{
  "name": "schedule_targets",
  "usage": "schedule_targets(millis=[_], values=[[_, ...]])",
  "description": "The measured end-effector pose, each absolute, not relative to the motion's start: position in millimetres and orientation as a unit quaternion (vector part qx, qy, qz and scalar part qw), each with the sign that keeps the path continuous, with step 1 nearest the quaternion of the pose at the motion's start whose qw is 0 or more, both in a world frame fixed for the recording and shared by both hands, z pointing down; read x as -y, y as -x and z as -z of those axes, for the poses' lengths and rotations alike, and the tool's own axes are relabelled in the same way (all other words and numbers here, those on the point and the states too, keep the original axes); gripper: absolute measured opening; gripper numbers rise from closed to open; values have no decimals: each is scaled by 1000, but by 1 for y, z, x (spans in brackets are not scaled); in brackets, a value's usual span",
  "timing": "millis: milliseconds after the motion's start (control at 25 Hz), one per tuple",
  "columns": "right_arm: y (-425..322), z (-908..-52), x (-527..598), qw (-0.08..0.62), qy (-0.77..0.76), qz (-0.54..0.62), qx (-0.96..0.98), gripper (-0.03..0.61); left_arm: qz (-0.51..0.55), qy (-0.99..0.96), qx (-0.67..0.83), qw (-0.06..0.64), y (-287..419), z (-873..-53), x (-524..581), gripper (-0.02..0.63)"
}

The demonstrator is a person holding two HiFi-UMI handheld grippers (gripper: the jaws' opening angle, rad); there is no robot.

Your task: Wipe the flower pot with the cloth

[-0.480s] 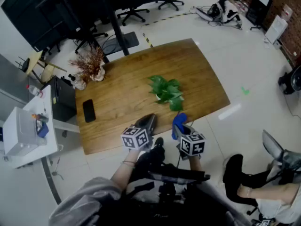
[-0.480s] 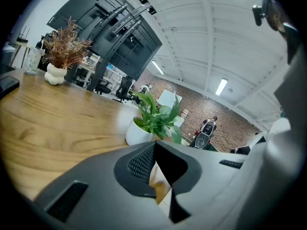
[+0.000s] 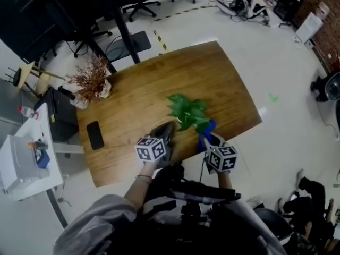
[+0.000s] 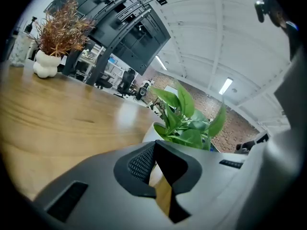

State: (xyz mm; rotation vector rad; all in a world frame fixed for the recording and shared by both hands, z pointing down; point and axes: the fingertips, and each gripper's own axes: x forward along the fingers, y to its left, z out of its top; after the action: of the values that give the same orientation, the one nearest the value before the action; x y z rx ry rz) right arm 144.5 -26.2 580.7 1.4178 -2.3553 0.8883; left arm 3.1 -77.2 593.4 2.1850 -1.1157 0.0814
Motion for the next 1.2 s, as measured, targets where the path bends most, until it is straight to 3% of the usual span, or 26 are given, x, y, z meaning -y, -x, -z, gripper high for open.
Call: schedule_targets(millis=[320, 600, 1200], values=[[-150, -577, 64, 159, -503, -249, 812, 58, -19, -842, 409, 352, -7, -597, 111, 6], [-131, -585, 78, 125, -462, -276, 834, 58, -4, -842, 396, 366, -12, -596, 129, 6], [-64, -609, 72, 192, -362, -283, 867, 58, 21, -828, 406, 387, 5, -610, 175, 6]])
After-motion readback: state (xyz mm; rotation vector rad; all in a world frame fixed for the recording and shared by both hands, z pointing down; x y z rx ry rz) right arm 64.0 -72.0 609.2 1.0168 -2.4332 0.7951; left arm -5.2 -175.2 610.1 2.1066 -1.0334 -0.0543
